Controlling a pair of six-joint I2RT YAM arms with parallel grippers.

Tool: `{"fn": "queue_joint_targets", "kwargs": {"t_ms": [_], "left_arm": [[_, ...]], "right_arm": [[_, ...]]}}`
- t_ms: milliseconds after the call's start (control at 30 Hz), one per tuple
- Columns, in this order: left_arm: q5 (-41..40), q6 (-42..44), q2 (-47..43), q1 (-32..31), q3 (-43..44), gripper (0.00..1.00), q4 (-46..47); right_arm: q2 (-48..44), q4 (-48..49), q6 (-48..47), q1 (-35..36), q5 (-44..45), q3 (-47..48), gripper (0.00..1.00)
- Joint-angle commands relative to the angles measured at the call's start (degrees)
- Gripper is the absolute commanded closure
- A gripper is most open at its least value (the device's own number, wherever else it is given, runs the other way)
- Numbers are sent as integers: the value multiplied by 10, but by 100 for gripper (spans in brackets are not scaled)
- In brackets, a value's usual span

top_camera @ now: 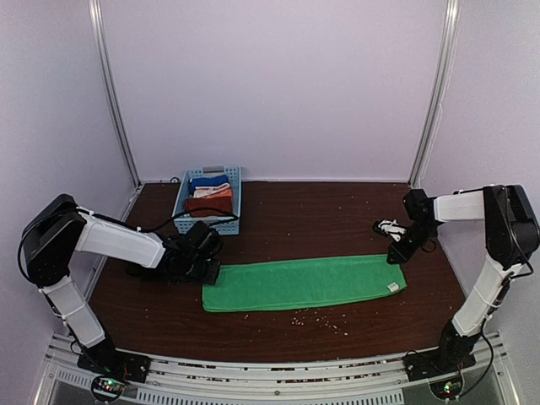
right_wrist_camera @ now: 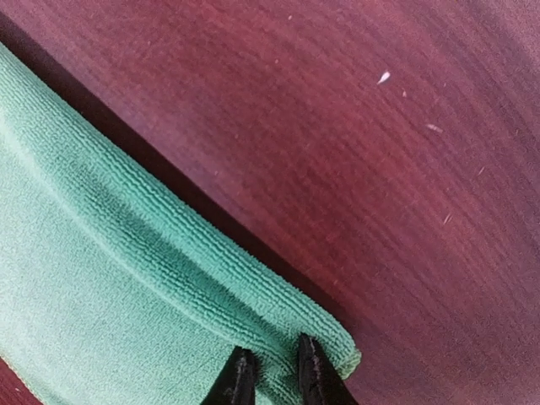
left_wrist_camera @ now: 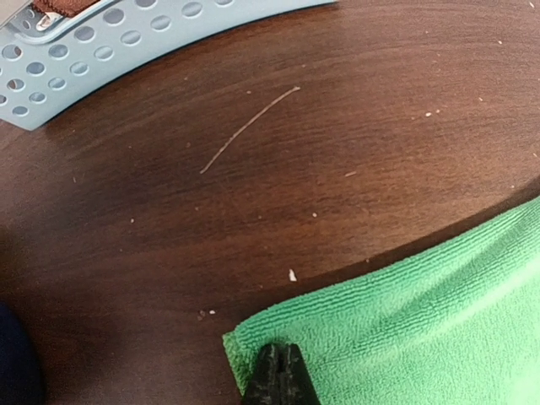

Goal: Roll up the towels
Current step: Move the towel to the center of the board.

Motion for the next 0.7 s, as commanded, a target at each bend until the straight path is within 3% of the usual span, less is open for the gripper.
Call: {"fn": "queue_joint_targets", "kwargs": {"t_ms": [0,200,333,400,533,667], "left_arm": [[-29,6,6,12,20,100,-1],[-29,11,-29,13,40,97,-17],[-36,13,-76,13,24,73,-20],[-20,25,-96,13,14,66,-14],[52,48,-126,13,-13,66,20],[136,61,-122,5,-33,72,48]], "right_arm": [[41,9,4,-5,-2,35,79],[-4,-31,27,-7,-18,76,70],[-64,-51,62,-8,13,69,63],[-87,-63,75,-12,28,56,61],[-99,-94,71,-16,37,20,65],[-101,-107,59,-16,34,-13,69]]}}
